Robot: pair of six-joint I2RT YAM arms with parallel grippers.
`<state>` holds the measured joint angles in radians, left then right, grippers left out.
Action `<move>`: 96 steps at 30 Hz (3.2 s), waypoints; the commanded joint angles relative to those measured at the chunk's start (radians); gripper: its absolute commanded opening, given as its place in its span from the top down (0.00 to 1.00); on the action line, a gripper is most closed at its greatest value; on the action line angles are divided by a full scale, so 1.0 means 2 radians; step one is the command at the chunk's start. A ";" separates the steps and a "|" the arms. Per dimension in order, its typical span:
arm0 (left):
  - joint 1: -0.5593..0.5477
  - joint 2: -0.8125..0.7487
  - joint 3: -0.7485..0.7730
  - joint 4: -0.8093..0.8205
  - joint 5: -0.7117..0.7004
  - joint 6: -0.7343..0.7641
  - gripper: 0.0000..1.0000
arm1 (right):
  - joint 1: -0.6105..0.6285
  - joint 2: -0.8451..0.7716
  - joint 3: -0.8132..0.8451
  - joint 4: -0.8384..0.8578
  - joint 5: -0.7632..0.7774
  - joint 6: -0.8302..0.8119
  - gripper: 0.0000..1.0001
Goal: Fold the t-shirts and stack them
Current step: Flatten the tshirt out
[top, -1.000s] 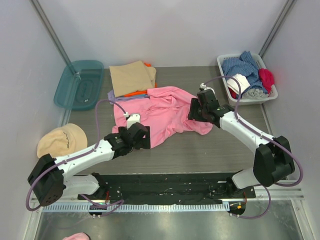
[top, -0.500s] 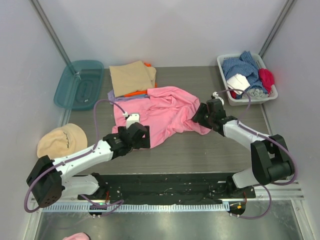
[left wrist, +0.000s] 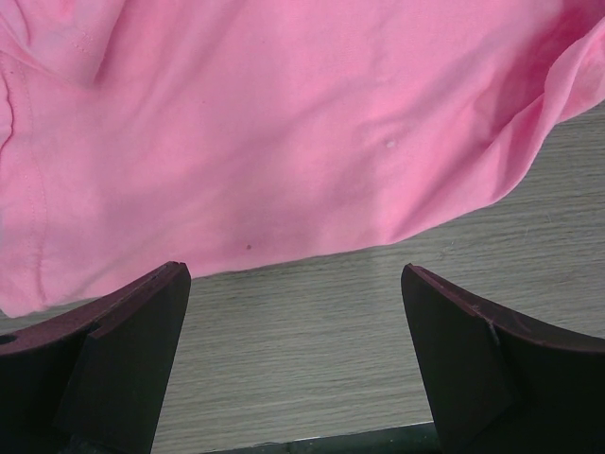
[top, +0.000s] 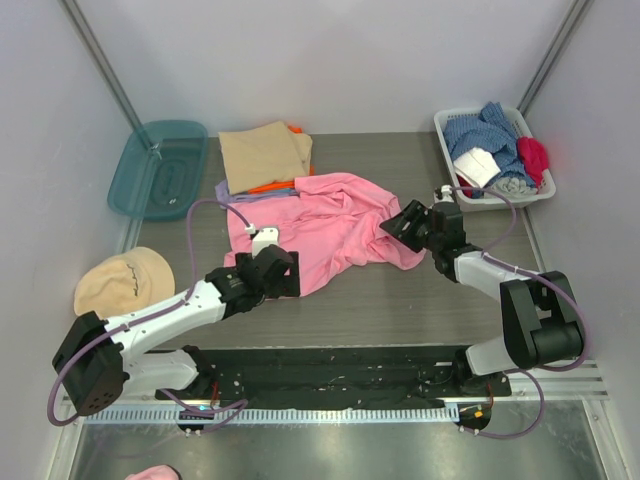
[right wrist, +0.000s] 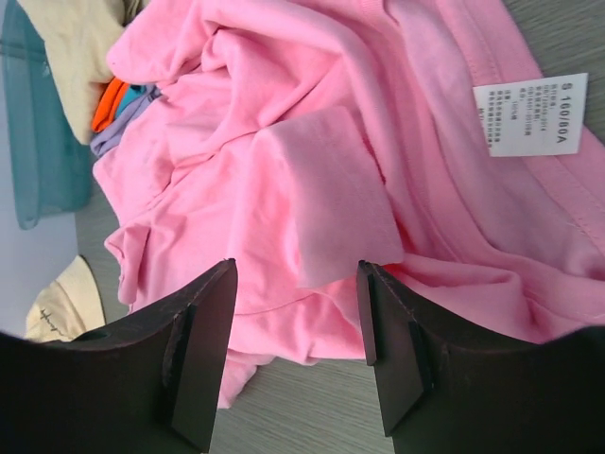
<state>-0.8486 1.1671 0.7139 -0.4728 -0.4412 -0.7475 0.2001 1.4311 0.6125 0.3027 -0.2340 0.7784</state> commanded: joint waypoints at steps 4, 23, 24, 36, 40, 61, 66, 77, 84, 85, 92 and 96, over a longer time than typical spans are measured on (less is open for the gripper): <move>0.002 -0.012 0.001 0.001 -0.009 0.003 0.00 | -0.007 -0.005 0.010 0.039 -0.018 0.009 0.39; 0.002 -0.011 0.010 -0.006 -0.011 0.005 0.00 | -0.033 0.037 -0.016 0.076 -0.019 0.030 0.38; 0.002 -0.011 0.010 -0.007 -0.011 0.004 0.00 | -0.033 0.040 -0.018 0.083 -0.021 0.033 0.38; 0.002 -0.011 0.008 -0.009 -0.013 0.003 0.00 | -0.034 0.075 -0.034 0.142 -0.052 0.063 0.38; 0.002 -0.014 0.005 -0.008 -0.013 0.001 0.00 | -0.033 0.075 -0.037 0.146 -0.056 0.061 0.48; 0.117 -0.077 -0.017 -0.004 0.028 -0.015 0.00 | -0.035 0.002 -0.005 0.044 -0.036 0.004 0.99; 0.129 -0.097 -0.028 -0.012 0.033 -0.011 0.00 | -0.034 -0.005 -0.003 0.027 -0.032 -0.007 0.55; 0.129 -0.099 -0.024 -0.016 0.040 -0.003 0.00 | -0.060 0.027 -0.024 0.076 -0.036 0.020 0.40; 0.129 -0.100 -0.025 -0.016 0.040 -0.004 0.00 | -0.075 0.069 -0.026 0.115 -0.062 0.036 0.40; 0.129 -0.100 -0.025 -0.017 0.040 -0.004 0.00 | -0.075 0.074 -0.024 0.123 -0.065 0.040 0.40; 0.129 -0.101 -0.027 -0.014 0.042 -0.006 0.00 | -0.075 0.101 -0.023 0.160 -0.085 0.060 0.40; 0.129 -0.101 -0.028 -0.014 0.043 -0.007 0.00 | -0.075 0.107 -0.024 0.174 -0.092 0.068 0.40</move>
<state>-0.5934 0.9775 0.6605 -0.5144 -0.3614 -0.7589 0.0502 1.6402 0.5629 0.5545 -0.3878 0.8856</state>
